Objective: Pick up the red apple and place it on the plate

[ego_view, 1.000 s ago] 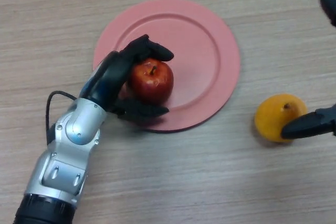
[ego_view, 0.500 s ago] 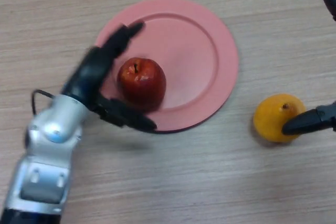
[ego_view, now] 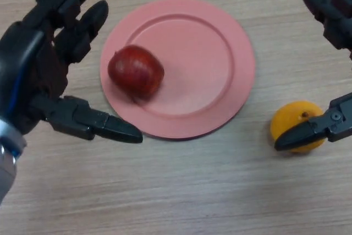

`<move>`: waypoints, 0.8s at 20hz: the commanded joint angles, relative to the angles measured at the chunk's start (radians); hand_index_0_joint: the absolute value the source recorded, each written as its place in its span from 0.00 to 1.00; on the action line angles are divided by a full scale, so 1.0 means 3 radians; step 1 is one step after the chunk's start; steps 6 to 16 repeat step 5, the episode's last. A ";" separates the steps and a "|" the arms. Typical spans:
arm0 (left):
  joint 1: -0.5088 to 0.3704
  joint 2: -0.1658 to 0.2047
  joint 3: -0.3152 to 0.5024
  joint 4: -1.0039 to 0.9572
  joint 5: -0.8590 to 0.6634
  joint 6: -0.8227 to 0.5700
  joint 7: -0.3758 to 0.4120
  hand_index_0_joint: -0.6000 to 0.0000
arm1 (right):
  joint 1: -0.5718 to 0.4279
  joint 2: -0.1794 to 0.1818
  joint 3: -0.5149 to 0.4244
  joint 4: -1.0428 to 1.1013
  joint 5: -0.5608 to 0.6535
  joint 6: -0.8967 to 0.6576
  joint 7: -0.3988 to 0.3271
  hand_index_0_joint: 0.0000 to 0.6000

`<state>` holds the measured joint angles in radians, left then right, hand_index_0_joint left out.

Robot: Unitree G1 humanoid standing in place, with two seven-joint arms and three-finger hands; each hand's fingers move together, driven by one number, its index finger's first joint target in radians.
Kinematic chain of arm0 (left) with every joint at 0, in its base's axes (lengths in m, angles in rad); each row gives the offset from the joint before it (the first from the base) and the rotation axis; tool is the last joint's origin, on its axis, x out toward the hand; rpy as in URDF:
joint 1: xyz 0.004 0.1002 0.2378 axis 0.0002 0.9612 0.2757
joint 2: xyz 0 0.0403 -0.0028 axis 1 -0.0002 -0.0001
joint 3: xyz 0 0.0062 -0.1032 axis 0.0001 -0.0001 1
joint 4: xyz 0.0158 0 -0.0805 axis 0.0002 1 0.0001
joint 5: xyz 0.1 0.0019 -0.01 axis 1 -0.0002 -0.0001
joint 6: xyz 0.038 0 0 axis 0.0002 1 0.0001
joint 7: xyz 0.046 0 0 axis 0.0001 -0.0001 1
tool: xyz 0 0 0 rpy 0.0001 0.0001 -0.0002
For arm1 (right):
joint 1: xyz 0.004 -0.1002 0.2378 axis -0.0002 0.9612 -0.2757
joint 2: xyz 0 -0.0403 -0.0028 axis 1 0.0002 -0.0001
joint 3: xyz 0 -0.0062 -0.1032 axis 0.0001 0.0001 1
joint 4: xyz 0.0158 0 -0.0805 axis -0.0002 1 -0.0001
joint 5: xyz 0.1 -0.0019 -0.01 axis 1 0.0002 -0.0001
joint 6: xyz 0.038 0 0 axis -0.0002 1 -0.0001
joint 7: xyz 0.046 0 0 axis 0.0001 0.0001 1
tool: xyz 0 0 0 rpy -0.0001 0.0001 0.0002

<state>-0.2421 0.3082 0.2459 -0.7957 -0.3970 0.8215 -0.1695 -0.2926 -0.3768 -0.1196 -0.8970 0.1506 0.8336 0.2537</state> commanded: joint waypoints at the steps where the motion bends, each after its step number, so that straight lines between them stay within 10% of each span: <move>1: -0.0066 0.0181 0.0287 -0.0210 -0.0374 -0.0387 0.0410 1.00 | -0.0083 -0.0032 -0.0187 -0.0126 -0.0213 -0.0486 -0.0046 0.00; 4: 0.0054 0.0348 0.0148 -0.0191 -0.0272 -0.0597 0.0405 1.00 | -0.0070 0.0007 -0.0275 -0.0106 -0.0131 -0.0493 -0.0037 0.00; 16: 0.0073 0.0339 0.0145 -0.0170 -0.0245 -0.0575 0.0341 1.00 | -0.0068 -0.0010 -0.0337 -0.0054 -0.0074 -0.0532 -0.0069 0.00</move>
